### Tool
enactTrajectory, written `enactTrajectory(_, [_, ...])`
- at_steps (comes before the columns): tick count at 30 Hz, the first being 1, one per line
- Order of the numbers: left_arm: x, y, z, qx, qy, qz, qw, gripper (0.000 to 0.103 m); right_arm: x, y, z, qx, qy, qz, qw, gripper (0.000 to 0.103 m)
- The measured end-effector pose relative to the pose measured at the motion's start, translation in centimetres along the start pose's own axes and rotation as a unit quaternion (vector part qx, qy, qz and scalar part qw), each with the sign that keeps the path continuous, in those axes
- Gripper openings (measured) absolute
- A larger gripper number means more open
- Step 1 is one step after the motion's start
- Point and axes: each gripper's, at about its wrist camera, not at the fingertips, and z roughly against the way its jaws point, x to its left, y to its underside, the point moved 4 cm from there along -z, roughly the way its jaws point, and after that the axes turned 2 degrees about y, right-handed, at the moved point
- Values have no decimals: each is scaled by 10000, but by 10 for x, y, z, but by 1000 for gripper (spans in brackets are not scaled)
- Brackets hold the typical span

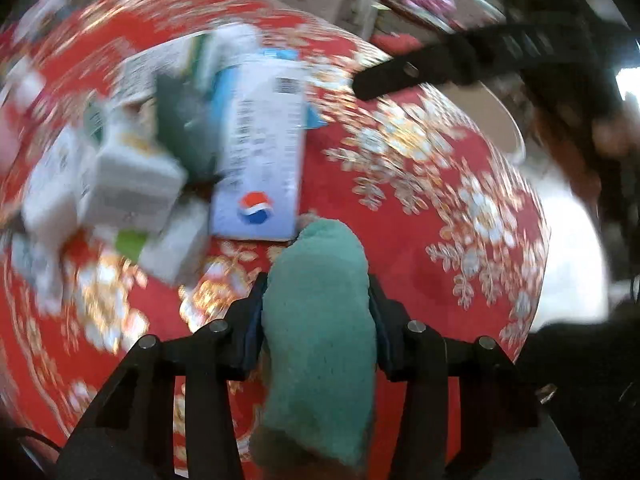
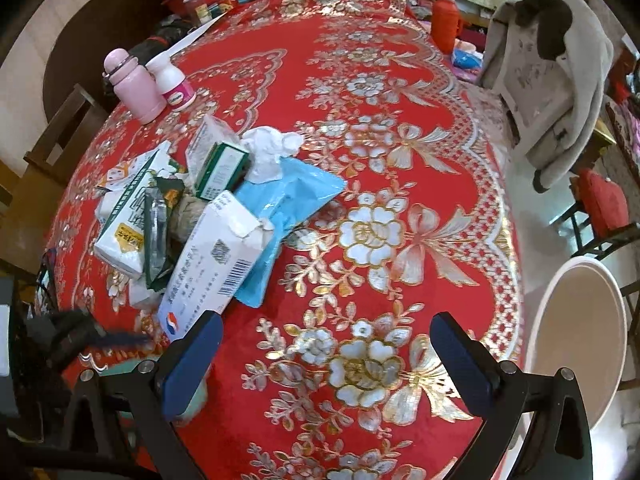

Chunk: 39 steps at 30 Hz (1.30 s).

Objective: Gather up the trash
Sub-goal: 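Grasp the green cloth with the left gripper and lift it, then grasp the white medicine box with the right gripper while the left holds the cloth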

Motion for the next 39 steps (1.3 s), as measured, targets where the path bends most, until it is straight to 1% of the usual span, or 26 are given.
enactTrajectory(1, [4,3,5,-49,-101,151,9998,42,4,0,-1,13,-70,20,10000,103])
enactTrajectory(2, [5,6,9,-99,-119,291,9995,42,9,0,-2,23,-134,51,9999,103])
enactTrajectory(4, [16,12,28,-341,-46,837,9959,41,21,1,-7,72,-205,106,9997,101])
enactTrajectory(5, [22,14,36,-436,-61,1059,9934,41,27,2,-10,127,-231,111,9996,97])
enactTrajectory(6, [29,17,43,-529,-142,1281,9902,41,32,3,-13,169,-264,101,9995,95])
enactTrajectory(7, [38,21,52,-620,-293,1561,9854,41,37,3,-17,210,-312,75,9993,91])
enactTrajectory(8, [44,23,55,-652,-359,1718,9823,41,41,2,-19,213,-308,56,9993,90])
enactTrajectory(11, [62,33,62,-703,-479,2180,9722,41,53,-6,-20,-12,-3,149,9999,90])
enactTrajectory(14, [70,42,64,-687,-555,2416,9663,41,60,-20,-21,-194,303,291,9989,90])
enactTrajectory(16, [72,45,65,-691,-519,2503,9643,41,59,-34,-23,-335,466,347,9978,90])
enactTrajectory(18, [71,47,62,-661,-493,2506,9646,41,54,-48,-28,-349,572,337,9972,90])
enactTrajectory(21, [69,47,58,-620,-503,2452,9662,41,48,-54,-44,18,893,522,9946,90])
enactTrajectory(22, [69,49,57,-620,-512,2438,9665,41,47,-51,-48,161,993,624,9930,90])
enactTrajectory(24, [70,51,58,-631,-513,2438,9664,41,42,-35,-45,345,1000,754,9915,90])
enactTrajectory(27, [74,54,59,-657,-511,2528,9639,41,40,-2,-38,664,757,822,9915,90])
enactTrajectory(28, [76,54,59,-654,-520,2572,9627,41,41,11,-37,836,558,795,9918,90])
enactTrajectory(30, [78,55,60,-667,-522,2670,9600,41,46,28,-32,983,218,797,9917,90])
enactTrajectory(32, [81,54,60,-688,-531,2770,9569,41,50,35,-23,850,149,893,9923,90])
enactTrajectory(34, [82,54,61,-704,-570,2798,9558,41,52,36,-13,517,99,1019,9934,90])
enactTrajectory(35, [82,54,61,-704,-577,2807,9555,41,55,34,-10,401,5,1134,9927,90])
enactTrajectory(36, [82,53,60,-691,-578,2822,9551,41,58,33,-11,359,-89,1299,9908,90])
enactTrajectory(39, [81,57,61,-677,-593,2843,9545,41,71,33,-20,471,-147,1904,9805,90])
